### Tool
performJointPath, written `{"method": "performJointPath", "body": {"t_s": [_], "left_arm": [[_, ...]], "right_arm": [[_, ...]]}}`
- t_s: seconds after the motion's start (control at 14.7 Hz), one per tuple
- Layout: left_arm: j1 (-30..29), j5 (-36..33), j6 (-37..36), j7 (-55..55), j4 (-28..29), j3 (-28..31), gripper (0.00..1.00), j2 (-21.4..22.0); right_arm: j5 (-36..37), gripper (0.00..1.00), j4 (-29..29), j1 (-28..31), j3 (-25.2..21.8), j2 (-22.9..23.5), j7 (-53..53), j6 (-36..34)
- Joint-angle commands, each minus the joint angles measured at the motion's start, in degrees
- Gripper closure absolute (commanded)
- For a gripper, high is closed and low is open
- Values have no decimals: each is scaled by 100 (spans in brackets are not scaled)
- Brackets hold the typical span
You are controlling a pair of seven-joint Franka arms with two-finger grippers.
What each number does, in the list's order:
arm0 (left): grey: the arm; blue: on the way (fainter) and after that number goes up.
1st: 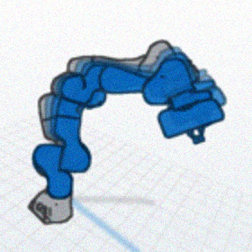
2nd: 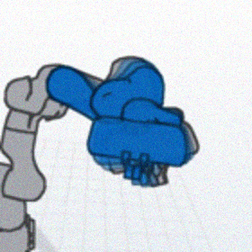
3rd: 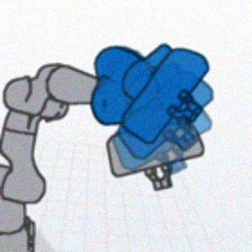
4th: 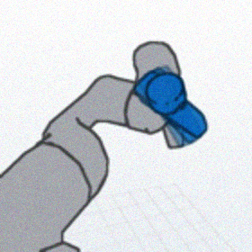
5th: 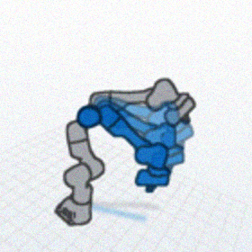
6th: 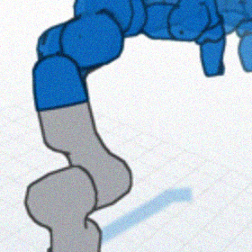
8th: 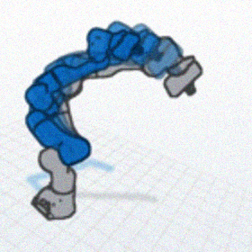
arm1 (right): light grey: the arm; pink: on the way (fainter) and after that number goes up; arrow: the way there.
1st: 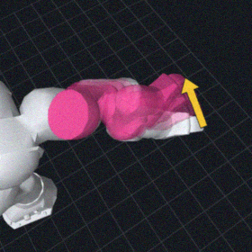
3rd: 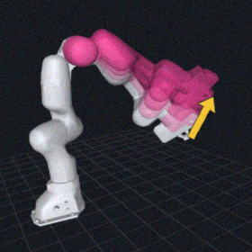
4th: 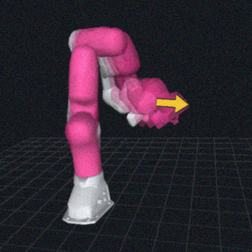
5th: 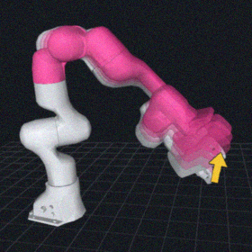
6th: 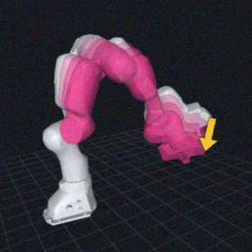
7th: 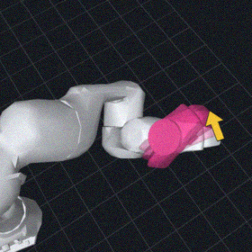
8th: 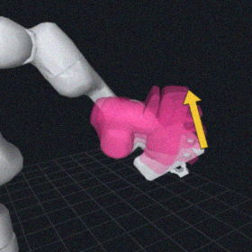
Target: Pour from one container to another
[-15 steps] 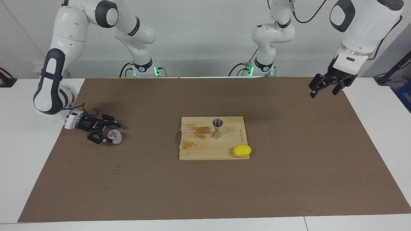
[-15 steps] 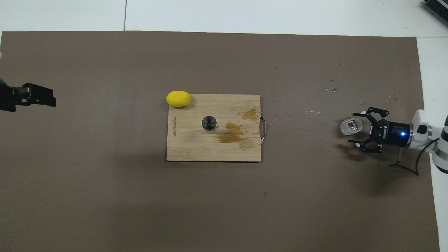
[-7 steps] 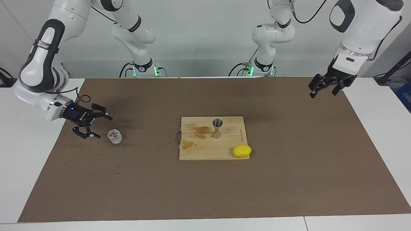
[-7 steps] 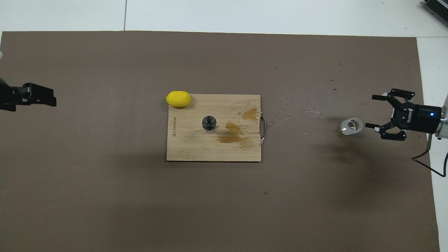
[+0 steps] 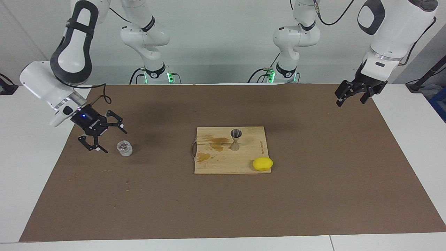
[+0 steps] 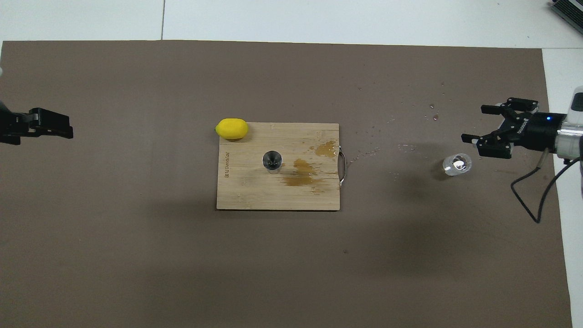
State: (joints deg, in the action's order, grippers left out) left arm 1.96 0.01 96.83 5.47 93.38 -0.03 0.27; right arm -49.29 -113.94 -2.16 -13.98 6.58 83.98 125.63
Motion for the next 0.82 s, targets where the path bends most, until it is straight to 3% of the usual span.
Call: {"method": "performJointPath", "body": {"t_s": [0.0,0.41,0.75], "left_arm": [[-20,-71,-6,69,31,-23,0,78],[-20,-63,-6,86,31,-23,0,78],[-20,-63,-59,95,13,-15,0,52]], "right_arm": [[847,0,73,-319,1,-25,-1466,470],[3063,0,223,-567,27,-332,-5456,367],[4110,0,354,-243,333,-763,-7200,-677]]}}
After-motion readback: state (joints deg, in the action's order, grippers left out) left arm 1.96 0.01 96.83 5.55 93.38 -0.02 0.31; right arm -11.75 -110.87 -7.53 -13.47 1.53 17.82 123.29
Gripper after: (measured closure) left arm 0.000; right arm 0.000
